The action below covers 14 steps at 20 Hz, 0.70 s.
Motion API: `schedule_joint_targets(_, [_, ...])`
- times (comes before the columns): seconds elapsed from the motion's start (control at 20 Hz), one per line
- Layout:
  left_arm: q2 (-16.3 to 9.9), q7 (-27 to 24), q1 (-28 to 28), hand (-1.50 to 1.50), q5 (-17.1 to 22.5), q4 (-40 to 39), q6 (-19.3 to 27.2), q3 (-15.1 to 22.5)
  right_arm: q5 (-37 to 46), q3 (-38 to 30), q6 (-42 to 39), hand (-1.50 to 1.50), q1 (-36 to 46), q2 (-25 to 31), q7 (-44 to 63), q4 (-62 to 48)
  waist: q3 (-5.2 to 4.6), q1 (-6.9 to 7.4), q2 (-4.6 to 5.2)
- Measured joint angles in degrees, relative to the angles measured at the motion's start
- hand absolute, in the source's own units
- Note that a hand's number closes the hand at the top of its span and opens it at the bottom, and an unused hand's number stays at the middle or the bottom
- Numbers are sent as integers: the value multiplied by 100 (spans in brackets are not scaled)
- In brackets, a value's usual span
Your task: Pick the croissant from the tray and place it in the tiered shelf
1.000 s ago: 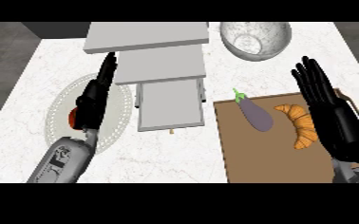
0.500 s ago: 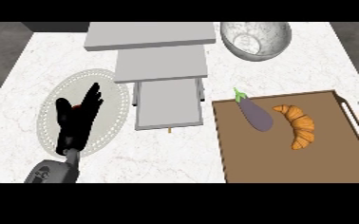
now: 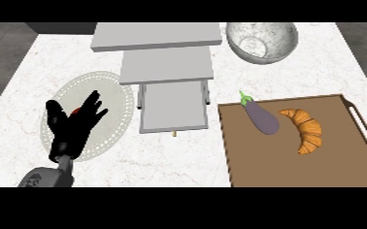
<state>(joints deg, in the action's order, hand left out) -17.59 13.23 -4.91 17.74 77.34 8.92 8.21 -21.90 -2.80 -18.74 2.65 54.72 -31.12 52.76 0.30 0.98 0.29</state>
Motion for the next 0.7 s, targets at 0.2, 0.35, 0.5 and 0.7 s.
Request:
schedule_joint_targets(0.2, [-8,-21,86,0,15,18,-85,-76,211,120,-700,-150,159,315,10,-19,-10,-43,-28])
schedule_joint_targets(0.35, [-48,15,201,0,9,104,-125,-116,317,249,-857,-150,107,467,380,491,-20,-84,-48])
schedule_joint_targets(0.5, [-104,56,182,0,55,84,-220,-214,447,385,-727,-150,218,494,1022,992,-23,-98,-55])
schedule_joint_targets(0.7, [-72,155,166,0,11,102,-187,-227,470,498,-272,-150,392,435,2286,1807,-29,-111,-60])
